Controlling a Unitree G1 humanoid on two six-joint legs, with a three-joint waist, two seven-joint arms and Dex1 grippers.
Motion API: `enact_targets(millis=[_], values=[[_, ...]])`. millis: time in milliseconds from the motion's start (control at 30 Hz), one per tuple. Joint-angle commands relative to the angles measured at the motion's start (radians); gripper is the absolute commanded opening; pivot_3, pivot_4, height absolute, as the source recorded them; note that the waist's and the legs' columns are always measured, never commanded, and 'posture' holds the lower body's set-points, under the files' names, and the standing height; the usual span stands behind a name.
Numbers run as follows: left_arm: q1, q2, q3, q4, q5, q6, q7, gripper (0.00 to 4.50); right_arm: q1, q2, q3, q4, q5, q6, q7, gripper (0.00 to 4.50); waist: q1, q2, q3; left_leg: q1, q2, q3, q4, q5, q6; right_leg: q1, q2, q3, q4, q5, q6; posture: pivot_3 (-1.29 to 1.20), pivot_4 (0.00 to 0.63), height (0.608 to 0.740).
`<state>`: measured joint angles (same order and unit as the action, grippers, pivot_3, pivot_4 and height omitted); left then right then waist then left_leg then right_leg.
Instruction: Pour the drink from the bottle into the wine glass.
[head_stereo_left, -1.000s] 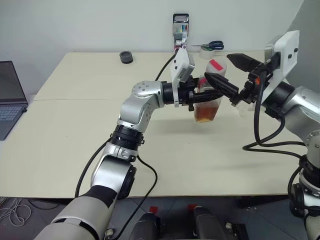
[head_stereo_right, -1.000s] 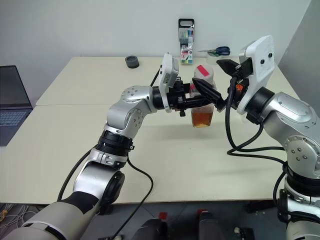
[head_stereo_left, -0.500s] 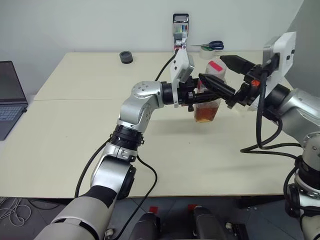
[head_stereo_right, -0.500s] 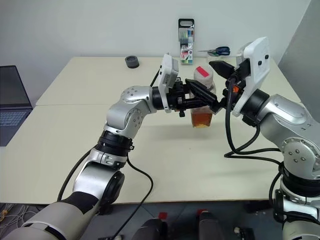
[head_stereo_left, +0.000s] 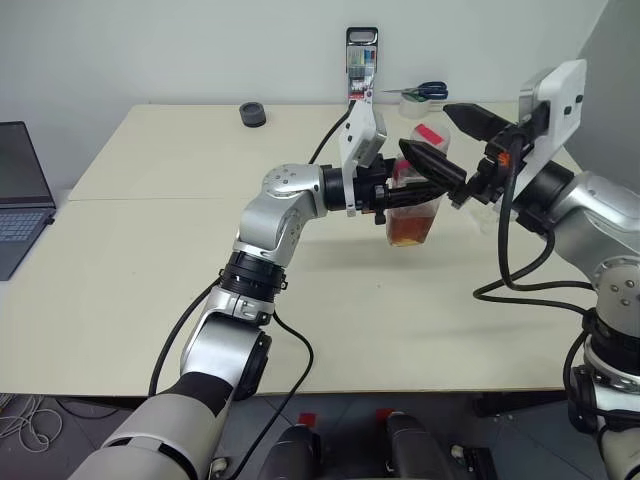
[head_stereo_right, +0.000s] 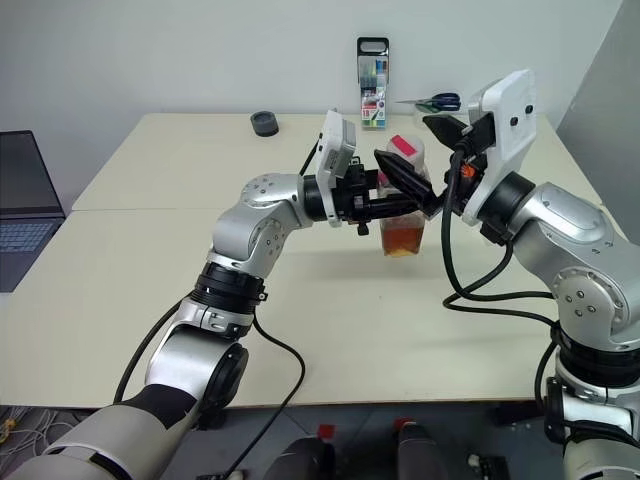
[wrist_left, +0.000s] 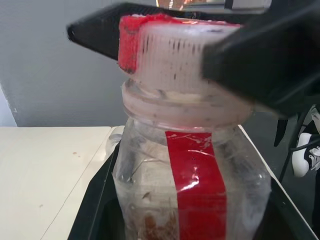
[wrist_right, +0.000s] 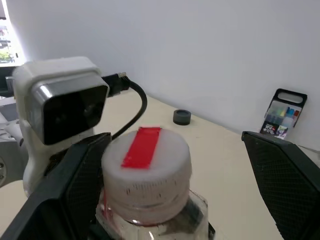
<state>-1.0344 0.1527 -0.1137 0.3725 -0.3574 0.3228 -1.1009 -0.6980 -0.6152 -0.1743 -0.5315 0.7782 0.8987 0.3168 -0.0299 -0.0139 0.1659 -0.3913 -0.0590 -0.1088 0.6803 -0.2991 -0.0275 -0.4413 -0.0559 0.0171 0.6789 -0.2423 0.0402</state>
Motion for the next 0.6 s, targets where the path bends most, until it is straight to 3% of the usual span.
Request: enact_targets(millis=[33,600], values=[[-0.015,0.000,0.016,-0.041,-0.020,-0.013,-0.002,1.79,0.009,-0.027,-0.051,-0.030,0.005,-0.008,0.002,4.45,0.000,0.000,0.000,0.000,0.000,0.000,0.000,0.000,0.000,0.000,0.000,0.000,0.000,0.000,0.000,0.00,0.150,0.740],[-0.028,-0.016,0.015,-0.018,-0.012,-0.033,-0.001,1.79,0.035,-0.046,-0.096,-0.069,0.084,0.015,-0.001,4.45,0.000,0.000,0.000,0.000,0.000,0.000,0.000,0.000,0.000,0.000,0.000,0.000,0.000,0.000,0.000,0.00,0.150,0.740]])
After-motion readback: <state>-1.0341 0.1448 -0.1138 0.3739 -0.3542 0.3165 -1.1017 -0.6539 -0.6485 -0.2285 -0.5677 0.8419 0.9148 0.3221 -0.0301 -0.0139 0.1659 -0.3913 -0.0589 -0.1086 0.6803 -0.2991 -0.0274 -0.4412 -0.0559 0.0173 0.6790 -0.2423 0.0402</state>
